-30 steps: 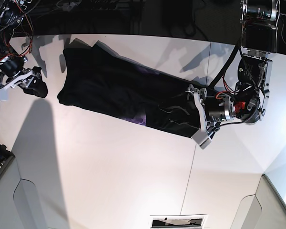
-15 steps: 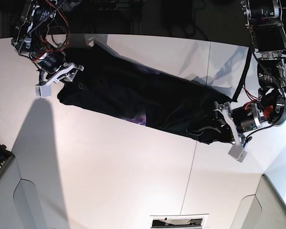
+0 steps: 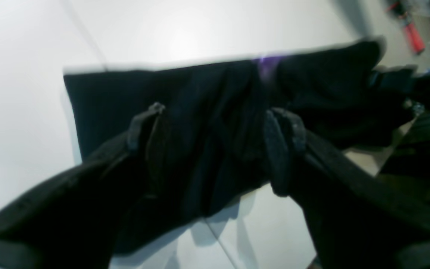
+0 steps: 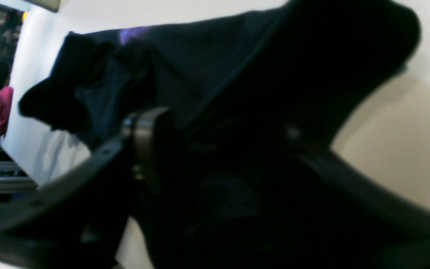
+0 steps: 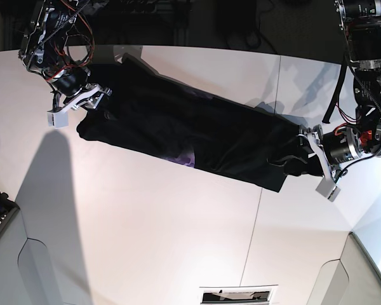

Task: Layout the t-shirt on the table in an organized manner, then fold the t-shirt properly
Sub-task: 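Regrasp both strip ends and pull the strip straight on the table, then grasp the strip end with the right gripper and fold it toward the middle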

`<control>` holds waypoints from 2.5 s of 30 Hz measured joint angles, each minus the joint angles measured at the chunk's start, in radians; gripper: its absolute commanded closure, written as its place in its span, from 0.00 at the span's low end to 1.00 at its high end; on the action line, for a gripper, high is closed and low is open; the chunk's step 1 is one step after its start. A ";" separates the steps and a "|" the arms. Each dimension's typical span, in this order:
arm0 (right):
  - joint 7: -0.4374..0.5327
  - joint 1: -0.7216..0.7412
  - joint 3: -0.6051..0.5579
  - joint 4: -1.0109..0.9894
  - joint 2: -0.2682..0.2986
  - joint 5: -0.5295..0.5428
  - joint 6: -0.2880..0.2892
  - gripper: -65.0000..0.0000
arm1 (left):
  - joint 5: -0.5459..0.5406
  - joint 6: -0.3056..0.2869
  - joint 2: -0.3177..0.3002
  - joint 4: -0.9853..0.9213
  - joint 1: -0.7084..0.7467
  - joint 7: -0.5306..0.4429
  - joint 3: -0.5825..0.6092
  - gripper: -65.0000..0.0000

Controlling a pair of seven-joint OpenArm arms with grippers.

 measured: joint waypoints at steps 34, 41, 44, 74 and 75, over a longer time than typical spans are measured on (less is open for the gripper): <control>-0.076 0.252 -0.011 0.080 0.119 0.082 0.000 1.00 | 0.075 0.000 0.013 -0.119 0.201 -0.187 -0.046 0.36; -0.059 0.293 -0.210 0.088 -0.051 -0.018 0.001 1.00 | 0.139 -0.026 0.105 -0.248 0.123 -0.324 0.090 0.36; -0.043 0.282 -0.325 0.085 -0.126 -0.124 0.001 1.00 | 0.127 -0.030 0.146 -0.282 0.099 -0.341 0.106 0.36; 0.058 0.279 -1.004 0.171 -0.157 -0.252 0.023 0.32 | 0.018 -0.018 0.135 -0.303 0.069 -0.184 -0.025 0.36; 0.055 0.279 -1.002 0.172 -0.149 -0.277 0.014 0.32 | 0.014 -0.018 0.113 -0.303 0.072 -0.182 -0.026 0.36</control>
